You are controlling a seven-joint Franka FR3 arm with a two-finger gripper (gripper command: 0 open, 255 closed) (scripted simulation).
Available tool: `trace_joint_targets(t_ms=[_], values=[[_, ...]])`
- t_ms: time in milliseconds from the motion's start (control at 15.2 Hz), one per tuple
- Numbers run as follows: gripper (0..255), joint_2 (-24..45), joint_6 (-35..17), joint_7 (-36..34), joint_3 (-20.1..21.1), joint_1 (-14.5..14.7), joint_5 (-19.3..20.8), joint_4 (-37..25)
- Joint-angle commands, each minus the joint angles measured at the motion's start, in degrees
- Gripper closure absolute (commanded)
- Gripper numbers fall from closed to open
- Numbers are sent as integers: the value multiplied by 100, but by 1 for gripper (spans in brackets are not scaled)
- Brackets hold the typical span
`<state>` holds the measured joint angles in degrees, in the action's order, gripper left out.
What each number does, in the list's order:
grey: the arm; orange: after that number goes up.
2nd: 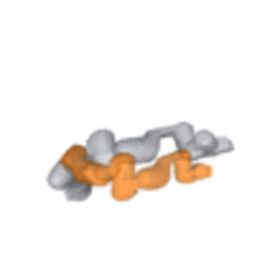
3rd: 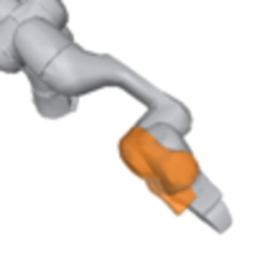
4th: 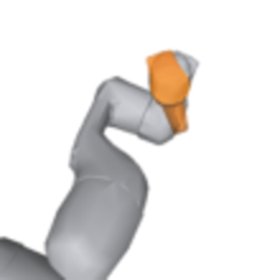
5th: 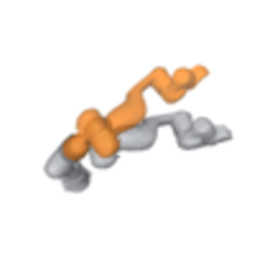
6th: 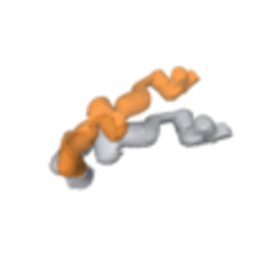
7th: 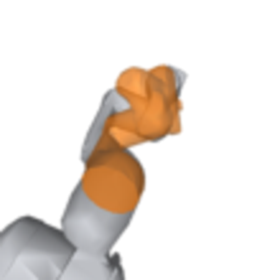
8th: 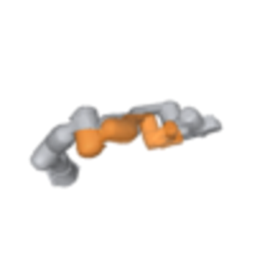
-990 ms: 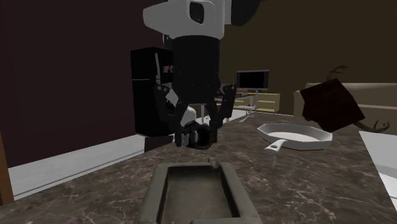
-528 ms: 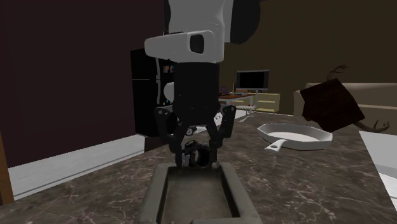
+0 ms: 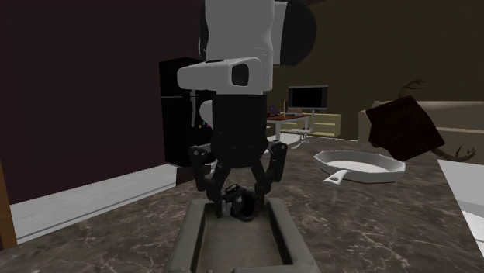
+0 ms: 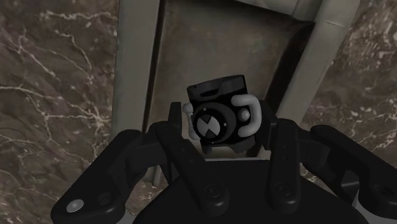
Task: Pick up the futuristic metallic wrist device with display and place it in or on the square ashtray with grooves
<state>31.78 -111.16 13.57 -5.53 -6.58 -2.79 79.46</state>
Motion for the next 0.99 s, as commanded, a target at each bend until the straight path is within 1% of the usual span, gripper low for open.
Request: trace_joint_targets(t_ms=[0,132,198,528,792,924], values=[[255,1,-2,0,0,0,0,0],[255,1,-2,0,0,0,0,0],[0,1,-2,0,0,0,0,0],[0,1,-2,0,0,0,0,0],[0,-115,661,-14,-9,-8,15,-548],[0,-116,661,-14,-9,-7,15,-547]])
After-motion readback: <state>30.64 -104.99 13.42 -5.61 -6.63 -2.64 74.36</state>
